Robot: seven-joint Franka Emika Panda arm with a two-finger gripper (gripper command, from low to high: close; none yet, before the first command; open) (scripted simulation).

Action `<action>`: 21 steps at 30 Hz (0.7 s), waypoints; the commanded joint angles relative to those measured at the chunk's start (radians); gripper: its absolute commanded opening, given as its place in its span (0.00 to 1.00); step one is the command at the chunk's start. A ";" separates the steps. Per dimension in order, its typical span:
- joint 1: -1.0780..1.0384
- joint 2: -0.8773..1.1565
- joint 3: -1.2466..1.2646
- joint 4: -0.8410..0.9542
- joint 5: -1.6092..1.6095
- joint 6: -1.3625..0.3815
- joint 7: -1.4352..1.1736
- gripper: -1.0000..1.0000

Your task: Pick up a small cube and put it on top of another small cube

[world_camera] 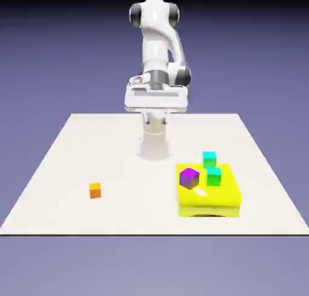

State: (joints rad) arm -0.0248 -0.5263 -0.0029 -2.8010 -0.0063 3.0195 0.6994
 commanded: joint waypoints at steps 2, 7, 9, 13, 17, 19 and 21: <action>-0.061 0.073 -0.005 0.015 -0.010 -0.029 -0.069 0.50; -0.214 0.254 -0.017 0.053 -0.037 -0.101 -0.242 0.50; -0.275 0.326 -0.021 0.068 -0.047 -0.130 -0.311 0.50; -0.397 0.471 -0.031 0.098 -0.068 -0.188 -0.449 0.50; -0.519 0.616 -0.041 0.128 -0.089 -0.246 -0.587 0.50; -0.557 0.662 -0.044 0.137 -0.095 -0.265 -0.630 0.50; -0.556 0.698 -0.046 0.143 -0.098 -0.234 -0.628 0.50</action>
State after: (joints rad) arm -0.5804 0.1714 -0.0489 -2.6581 -0.1041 2.7852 0.0717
